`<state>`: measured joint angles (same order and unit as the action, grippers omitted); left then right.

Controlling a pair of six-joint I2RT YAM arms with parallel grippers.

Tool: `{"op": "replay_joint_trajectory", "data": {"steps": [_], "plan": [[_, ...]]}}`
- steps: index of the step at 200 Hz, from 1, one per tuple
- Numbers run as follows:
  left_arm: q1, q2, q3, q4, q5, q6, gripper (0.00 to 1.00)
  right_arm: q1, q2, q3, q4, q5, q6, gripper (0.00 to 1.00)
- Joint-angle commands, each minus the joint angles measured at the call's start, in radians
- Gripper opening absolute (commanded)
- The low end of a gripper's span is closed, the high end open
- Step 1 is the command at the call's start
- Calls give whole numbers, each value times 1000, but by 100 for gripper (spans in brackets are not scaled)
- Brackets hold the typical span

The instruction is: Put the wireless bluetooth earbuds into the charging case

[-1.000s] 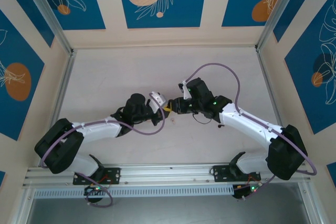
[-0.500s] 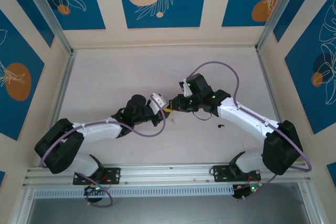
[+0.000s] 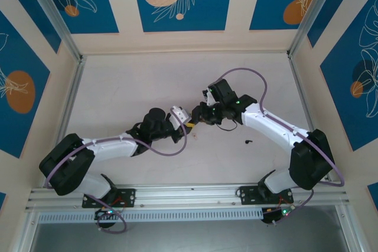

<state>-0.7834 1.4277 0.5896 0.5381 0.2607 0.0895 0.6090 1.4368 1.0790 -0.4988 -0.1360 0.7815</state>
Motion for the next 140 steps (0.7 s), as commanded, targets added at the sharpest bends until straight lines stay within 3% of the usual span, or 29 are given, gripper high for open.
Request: {"op": "replay_joint_trajectory", "data": {"steps": [1, 79, 140], "plan": [[-11, -39, -8, 72, 26, 27, 17, -21, -13, 7, -43, 30, 19, 30], [-11, -36, -18, 72, 12, 26, 18, -38, -132, -29, 28, -20, 3, 41], [-10, -41, -20, 83, 18, 26, 17, -75, -222, -67, 20, -88, -62, 35]]}}
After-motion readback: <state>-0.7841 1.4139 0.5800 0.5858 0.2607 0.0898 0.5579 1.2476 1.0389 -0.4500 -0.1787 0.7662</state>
